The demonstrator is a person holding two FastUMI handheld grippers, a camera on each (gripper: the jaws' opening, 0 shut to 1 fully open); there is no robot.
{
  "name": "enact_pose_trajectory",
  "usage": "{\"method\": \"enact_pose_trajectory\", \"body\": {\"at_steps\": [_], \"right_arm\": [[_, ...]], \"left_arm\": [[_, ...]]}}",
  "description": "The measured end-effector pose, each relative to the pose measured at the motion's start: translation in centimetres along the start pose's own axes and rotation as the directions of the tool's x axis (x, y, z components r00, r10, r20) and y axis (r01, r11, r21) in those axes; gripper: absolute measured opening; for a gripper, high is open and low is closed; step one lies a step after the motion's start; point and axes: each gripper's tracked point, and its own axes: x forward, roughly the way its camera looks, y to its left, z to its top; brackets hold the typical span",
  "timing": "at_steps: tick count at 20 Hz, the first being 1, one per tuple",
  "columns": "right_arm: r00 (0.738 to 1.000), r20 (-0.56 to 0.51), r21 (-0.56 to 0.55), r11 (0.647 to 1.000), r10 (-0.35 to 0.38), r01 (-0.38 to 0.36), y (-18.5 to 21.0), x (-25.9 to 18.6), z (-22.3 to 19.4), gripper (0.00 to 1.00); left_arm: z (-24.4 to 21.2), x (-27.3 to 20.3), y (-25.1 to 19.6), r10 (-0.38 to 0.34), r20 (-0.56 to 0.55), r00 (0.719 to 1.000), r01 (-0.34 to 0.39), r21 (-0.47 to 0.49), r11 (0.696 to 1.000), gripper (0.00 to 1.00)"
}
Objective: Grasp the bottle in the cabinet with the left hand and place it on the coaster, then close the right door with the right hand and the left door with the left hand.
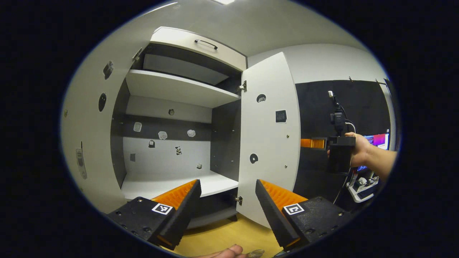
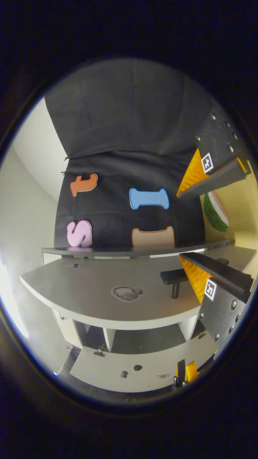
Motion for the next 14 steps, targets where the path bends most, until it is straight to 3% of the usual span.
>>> {"method": "enact_pose_trajectory", "body": {"at_steps": [7,14], "right_arm": [[0.998,-0.018,0.034,0.998,0.059,-0.058,4.3,-0.3,-0.6,0.92],[0.996,-0.059,0.083,0.994,0.071,-0.066,5.9,-0.3,-1.2,0.92]], "left_arm": [[-1.3,-1.9,2.2,0.102,-0.042,0.994,-0.101,0.029,0.994,0.96],[-1.8,-7.8,2.4,0.295,-0.089,0.951,-0.287,0.091,0.954,0.96]]}}
